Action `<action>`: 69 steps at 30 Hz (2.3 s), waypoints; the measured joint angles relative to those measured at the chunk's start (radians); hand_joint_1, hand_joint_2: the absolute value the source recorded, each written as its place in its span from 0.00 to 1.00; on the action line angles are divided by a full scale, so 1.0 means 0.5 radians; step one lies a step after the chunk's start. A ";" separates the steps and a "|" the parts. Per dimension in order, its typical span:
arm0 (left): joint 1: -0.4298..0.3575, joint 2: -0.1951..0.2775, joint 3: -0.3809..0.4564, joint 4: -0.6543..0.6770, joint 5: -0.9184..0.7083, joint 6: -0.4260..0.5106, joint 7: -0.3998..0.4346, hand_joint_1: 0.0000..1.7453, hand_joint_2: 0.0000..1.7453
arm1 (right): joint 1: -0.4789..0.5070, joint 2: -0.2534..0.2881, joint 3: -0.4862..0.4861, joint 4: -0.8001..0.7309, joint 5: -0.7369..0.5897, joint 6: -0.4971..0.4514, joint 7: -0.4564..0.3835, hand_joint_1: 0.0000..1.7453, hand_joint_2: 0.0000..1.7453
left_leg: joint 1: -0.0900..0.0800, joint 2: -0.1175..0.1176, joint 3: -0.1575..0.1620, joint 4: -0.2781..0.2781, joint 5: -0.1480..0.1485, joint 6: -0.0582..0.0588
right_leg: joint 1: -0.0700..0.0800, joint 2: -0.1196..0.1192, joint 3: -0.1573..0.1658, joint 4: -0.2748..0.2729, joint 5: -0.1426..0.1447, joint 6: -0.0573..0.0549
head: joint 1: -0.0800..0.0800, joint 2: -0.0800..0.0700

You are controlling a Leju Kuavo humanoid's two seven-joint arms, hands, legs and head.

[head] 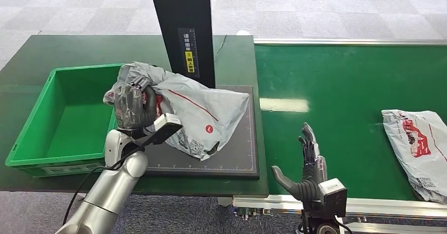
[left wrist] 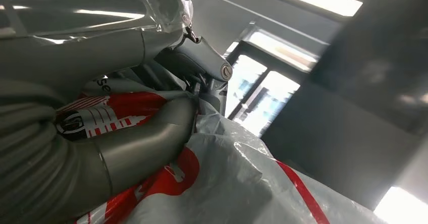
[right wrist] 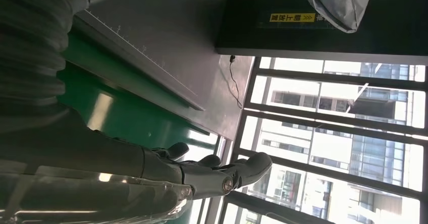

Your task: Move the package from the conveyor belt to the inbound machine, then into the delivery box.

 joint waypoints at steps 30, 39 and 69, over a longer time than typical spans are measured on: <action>-0.193 0.126 0.763 0.766 -0.126 0.018 0.114 0.60 1.00 | -0.050 0.000 0.051 0.008 -0.001 0.044 0.080 0.00 1.00 | 0.000 0.002 -0.001 0.000 0.000 0.000 | 0.001 0.003 -0.002 0.001 0.000 0.000 | 0.000 0.000; -0.091 -0.042 1.243 0.472 -0.311 0.019 -0.348 0.63 1.00 | -0.060 0.002 0.076 0.033 -0.004 0.042 0.083 0.00 1.00 | 0.000 0.002 -0.002 0.000 0.000 0.000 | 0.001 0.003 -0.002 0.001 0.000 0.000 | 0.000 0.000; -0.058 -0.320 1.748 0.194 -0.223 0.019 -0.870 0.21 1.00 | -0.064 0.003 0.102 0.058 -0.012 0.009 0.084 0.00 1.00 | 0.000 0.001 -0.002 0.000 0.000 0.000 | 0.001 0.003 -0.002 0.001 0.000 0.000 | 0.000 0.000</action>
